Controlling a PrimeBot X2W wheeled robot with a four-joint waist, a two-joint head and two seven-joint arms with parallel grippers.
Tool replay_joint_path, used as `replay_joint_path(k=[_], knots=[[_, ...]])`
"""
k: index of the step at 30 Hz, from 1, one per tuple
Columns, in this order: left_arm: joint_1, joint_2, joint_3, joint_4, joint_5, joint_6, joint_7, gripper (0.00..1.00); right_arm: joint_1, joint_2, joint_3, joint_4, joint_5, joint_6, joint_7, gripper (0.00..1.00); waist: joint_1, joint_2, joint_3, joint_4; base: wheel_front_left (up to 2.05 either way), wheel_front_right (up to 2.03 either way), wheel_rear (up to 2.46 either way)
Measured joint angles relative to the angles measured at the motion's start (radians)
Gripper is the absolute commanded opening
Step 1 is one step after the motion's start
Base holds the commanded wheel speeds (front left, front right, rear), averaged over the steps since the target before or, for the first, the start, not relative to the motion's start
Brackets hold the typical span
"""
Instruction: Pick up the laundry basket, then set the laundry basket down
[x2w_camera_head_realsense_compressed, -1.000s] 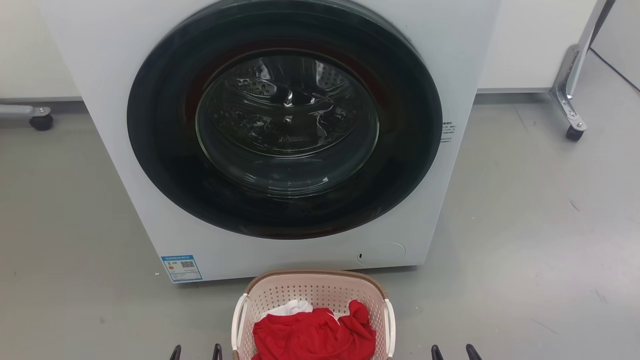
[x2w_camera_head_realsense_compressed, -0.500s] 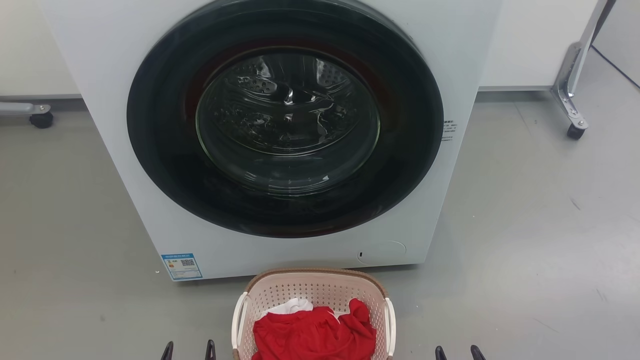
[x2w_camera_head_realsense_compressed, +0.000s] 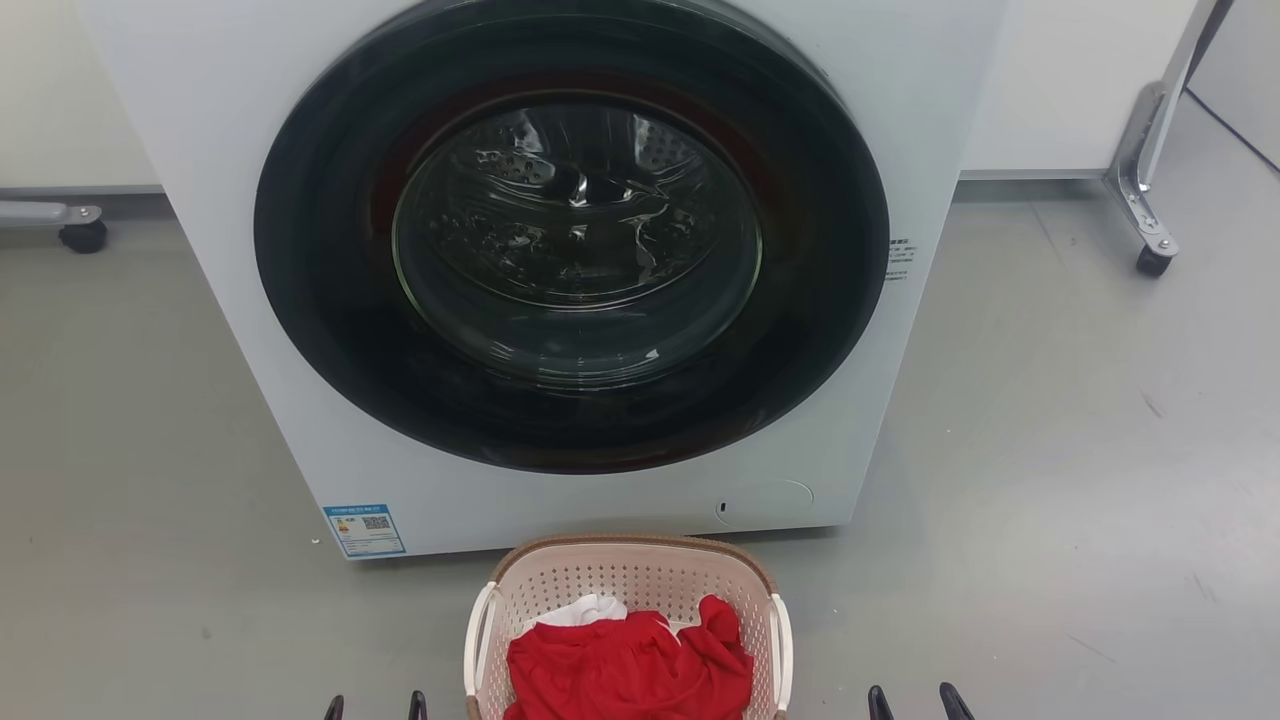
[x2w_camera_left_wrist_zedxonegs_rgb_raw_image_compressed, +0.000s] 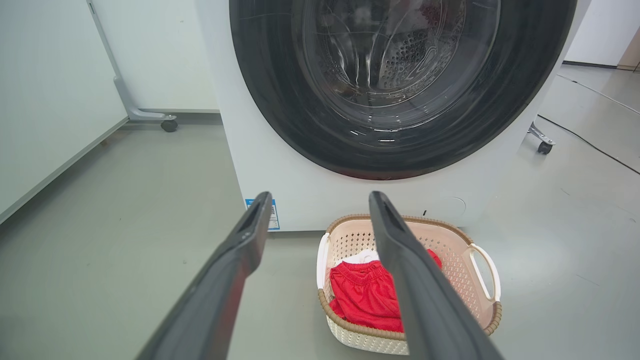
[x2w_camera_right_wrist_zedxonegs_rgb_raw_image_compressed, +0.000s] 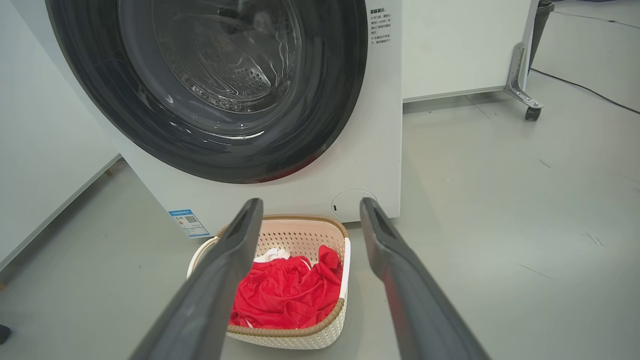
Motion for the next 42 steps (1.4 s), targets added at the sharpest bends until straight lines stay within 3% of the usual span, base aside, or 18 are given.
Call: replay_joint_path(k=[24,25,33,42], knots=[[-0.002,-0.005,0.019,0.02,0.0,0.0,0.0,1.0,-0.002,0.002,-0.01,-0.006,-0.003,0.0,0.0,1.0,0.0,0.0,0.001,0.004,0.0,0.0,0.0],[-0.002,-0.005,0.018,0.02,0.0,0.0,0.0,0.0,-0.002,0.002,-0.01,-0.006,-0.003,0.0,0.0,0.0,0.0,0.0,0.001,0.004,0.0,0.0,0.0],[0.017,-0.007,0.019,0.073,-0.017,-0.007,0.007,0.0,0.02,0.001,-0.014,0.048,0.013,0.004,0.006,0.0,0.0,0.0,0.001,0.005,0.0,0.0,0.0],[0.01,-0.008,0.043,0.078,-0.122,-0.029,0.038,0.0,0.015,0.002,-0.056,0.048,0.126,0.024,0.034,0.0,0.0,0.0,0.001,0.008,0.0,0.0,0.0]])
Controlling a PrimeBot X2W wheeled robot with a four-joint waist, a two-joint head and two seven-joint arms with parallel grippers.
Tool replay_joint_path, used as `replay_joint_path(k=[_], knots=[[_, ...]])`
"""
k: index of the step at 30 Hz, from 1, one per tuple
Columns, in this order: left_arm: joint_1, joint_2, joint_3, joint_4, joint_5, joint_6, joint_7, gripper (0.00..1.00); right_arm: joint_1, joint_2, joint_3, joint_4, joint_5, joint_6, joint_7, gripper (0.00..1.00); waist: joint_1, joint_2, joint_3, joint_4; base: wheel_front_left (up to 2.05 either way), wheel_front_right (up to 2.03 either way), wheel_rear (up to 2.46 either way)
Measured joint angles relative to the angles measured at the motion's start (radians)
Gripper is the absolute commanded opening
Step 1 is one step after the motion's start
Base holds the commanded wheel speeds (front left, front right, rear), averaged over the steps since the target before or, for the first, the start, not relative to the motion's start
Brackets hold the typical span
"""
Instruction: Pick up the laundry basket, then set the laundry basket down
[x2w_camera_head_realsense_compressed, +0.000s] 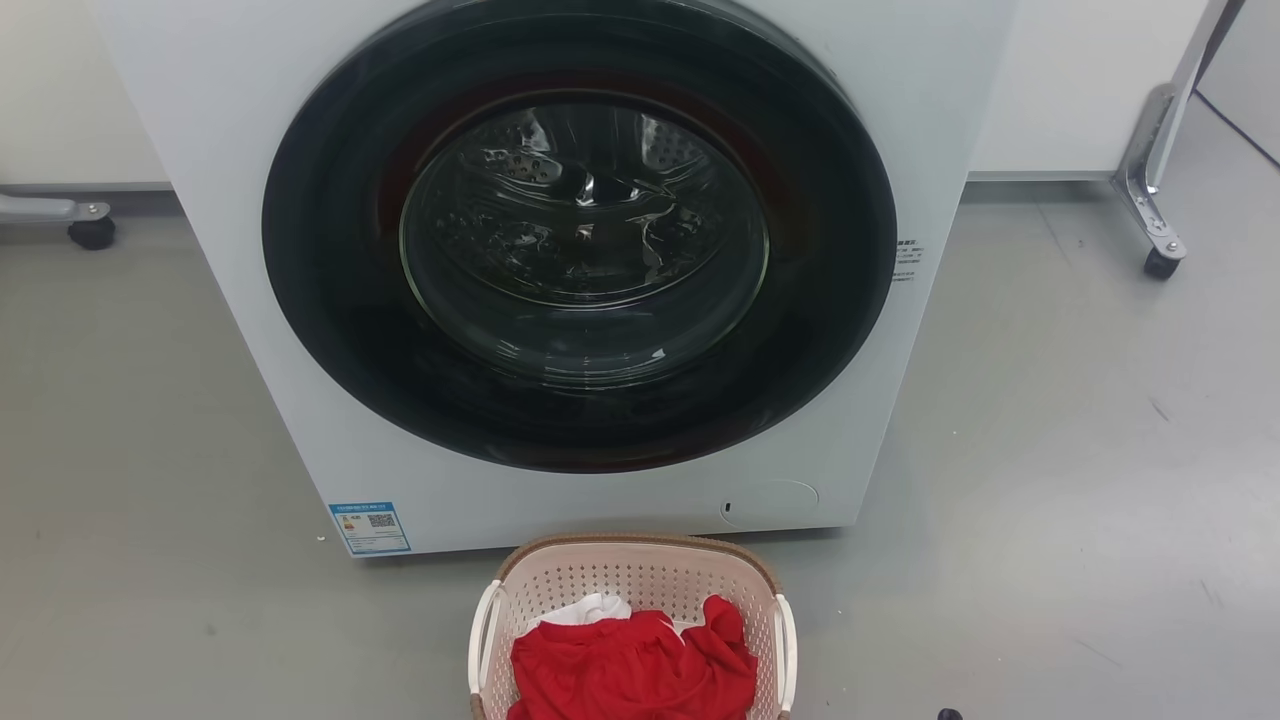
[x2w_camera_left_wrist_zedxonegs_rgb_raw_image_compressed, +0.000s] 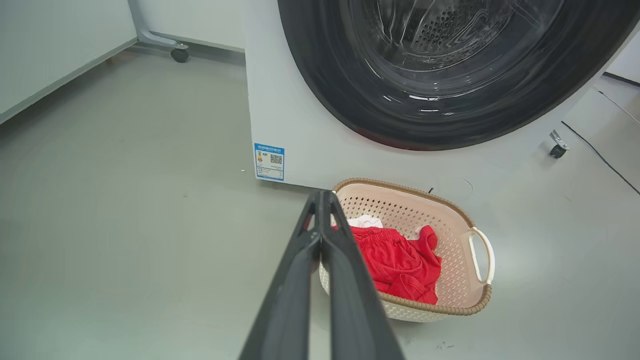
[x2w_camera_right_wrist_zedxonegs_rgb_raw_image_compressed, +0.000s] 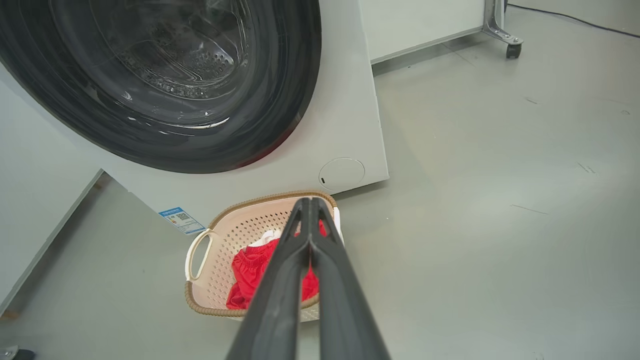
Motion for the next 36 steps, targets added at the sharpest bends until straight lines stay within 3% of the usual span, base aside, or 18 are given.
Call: replay_joint_path(k=[36], knots=[[-0.083,-0.002,0.089,-0.002,-0.551,-0.091,0.146,0.0,-0.068,0.004,-0.186,0.013,0.504,0.096,0.145,0.0,0.0,0.0,-0.001,0.012,0.0,0.0,0.0]])
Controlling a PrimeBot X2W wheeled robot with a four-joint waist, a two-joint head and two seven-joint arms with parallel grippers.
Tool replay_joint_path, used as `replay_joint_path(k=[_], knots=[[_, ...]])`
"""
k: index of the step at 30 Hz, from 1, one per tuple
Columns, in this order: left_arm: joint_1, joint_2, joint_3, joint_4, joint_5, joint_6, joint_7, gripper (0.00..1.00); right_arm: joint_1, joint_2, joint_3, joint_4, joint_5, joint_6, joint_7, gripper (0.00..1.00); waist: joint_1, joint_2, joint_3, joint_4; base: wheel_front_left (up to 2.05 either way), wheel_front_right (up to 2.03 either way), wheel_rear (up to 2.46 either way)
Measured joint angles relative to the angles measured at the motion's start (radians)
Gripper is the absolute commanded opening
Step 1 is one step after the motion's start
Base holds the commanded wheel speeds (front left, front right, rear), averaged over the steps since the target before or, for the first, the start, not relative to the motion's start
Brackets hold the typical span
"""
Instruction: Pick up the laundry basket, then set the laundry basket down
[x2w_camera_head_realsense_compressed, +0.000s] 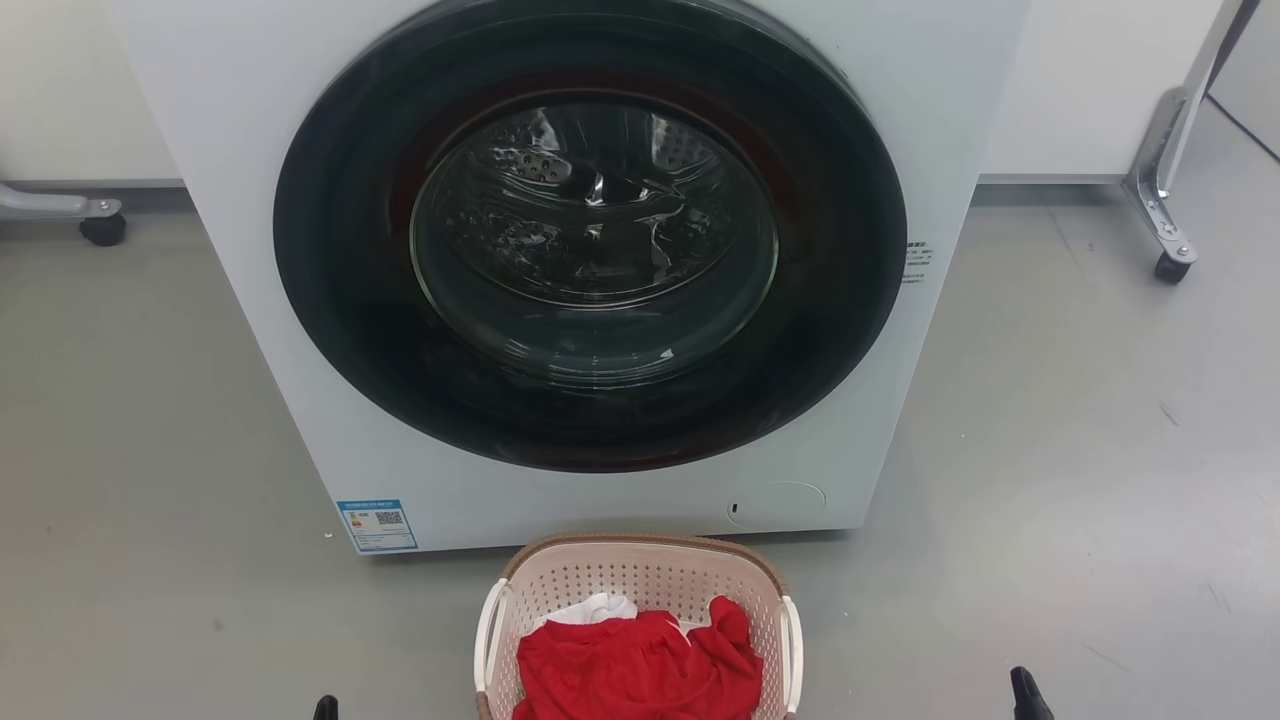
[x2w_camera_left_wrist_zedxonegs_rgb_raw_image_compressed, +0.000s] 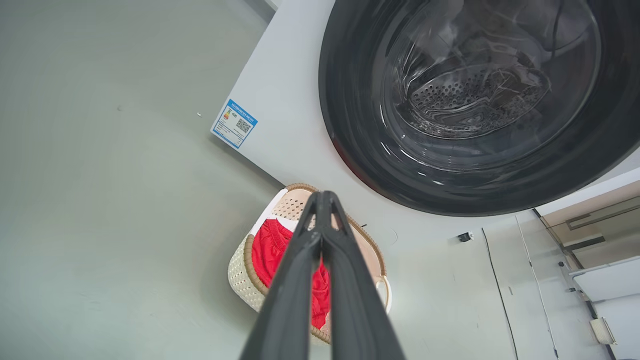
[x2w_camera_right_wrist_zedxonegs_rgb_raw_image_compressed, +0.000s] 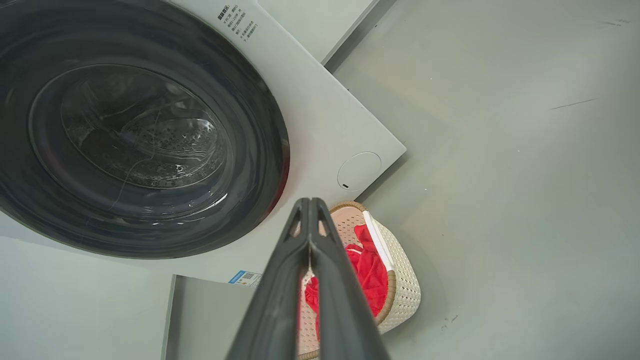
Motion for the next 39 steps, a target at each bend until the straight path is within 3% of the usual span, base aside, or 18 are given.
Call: replay_joint_path(k=[39], knots=[[-0.086,-0.007,0.09,-0.005,-0.538,-0.098,0.136,0.0,-0.078,0.003,-0.185,0.016,0.496,0.097,0.138,0.0,0.0,0.0,-0.001,0.012,0.0,0.0,0.0]])
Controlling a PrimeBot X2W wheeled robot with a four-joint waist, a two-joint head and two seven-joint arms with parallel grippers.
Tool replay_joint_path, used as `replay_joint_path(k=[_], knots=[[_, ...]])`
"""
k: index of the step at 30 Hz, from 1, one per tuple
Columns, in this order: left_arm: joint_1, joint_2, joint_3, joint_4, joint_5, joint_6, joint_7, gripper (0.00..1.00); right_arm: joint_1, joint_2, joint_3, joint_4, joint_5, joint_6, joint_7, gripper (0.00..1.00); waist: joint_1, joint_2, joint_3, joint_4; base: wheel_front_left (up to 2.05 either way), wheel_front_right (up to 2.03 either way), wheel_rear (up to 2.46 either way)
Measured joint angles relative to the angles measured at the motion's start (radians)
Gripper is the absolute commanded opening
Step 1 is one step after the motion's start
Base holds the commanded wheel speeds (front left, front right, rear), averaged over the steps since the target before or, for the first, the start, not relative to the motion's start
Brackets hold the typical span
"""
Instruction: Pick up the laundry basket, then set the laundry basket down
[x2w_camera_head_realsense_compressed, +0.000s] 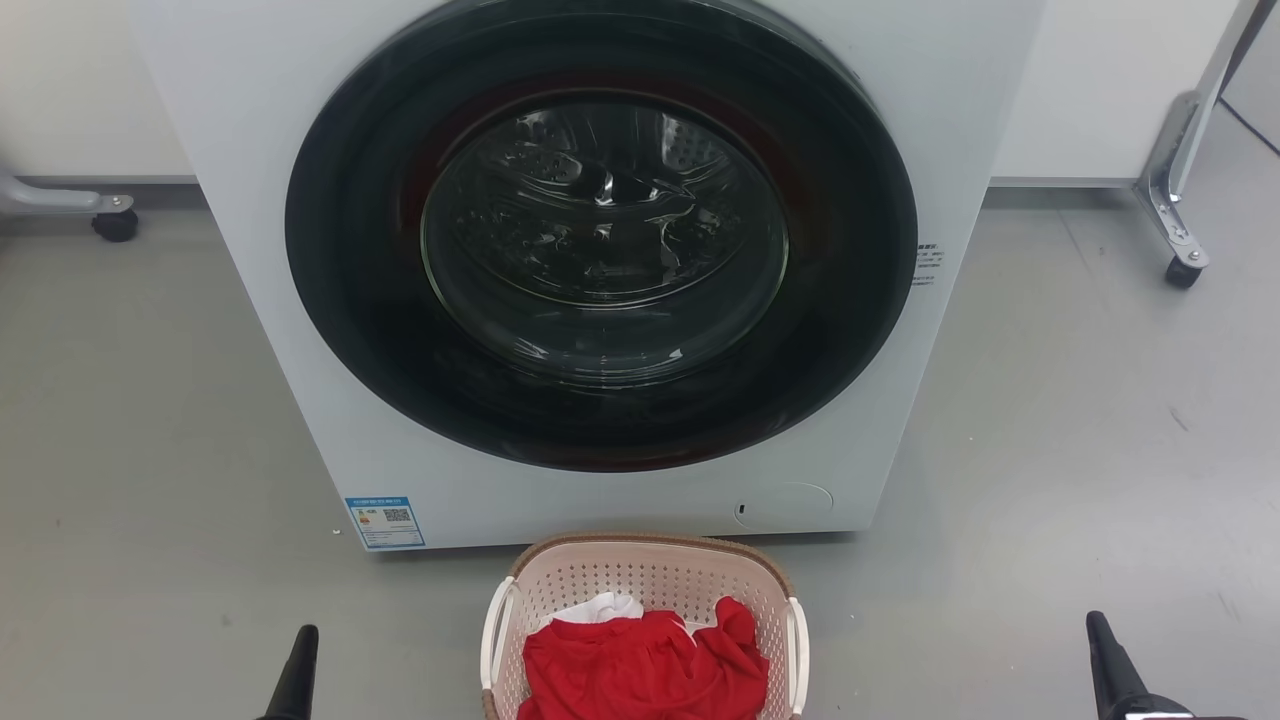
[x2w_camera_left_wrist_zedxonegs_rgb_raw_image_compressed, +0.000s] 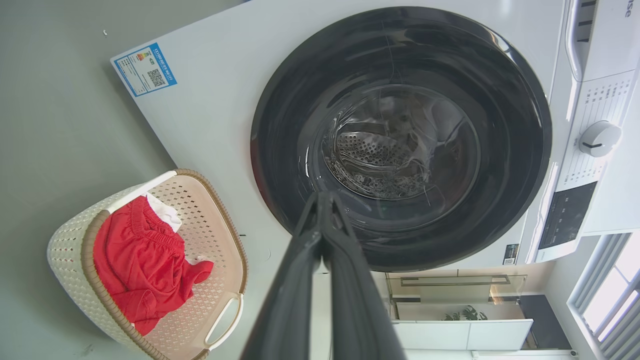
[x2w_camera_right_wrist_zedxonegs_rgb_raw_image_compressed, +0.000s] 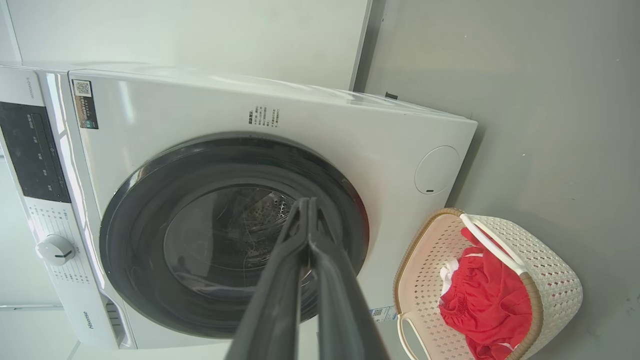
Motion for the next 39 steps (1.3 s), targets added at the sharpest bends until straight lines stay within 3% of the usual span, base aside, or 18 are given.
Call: replay_joint_path(k=[14,39], knots=[[-0.036,-0.003,0.03,-0.005,-0.179,-0.031,0.043,0.0,-0.029,0.001,-0.061,0.004,0.163,0.029,0.044,0.0,0.0,0.0,0.0,0.004,0.0,0.0,0.0],[-0.036,-0.003,0.03,-0.005,-0.181,-0.031,0.043,0.0,-0.034,0.001,-0.061,0.005,0.164,0.032,0.044,0.0,0.0,0.0,0.0,0.004,0.0,0.0,0.0]])
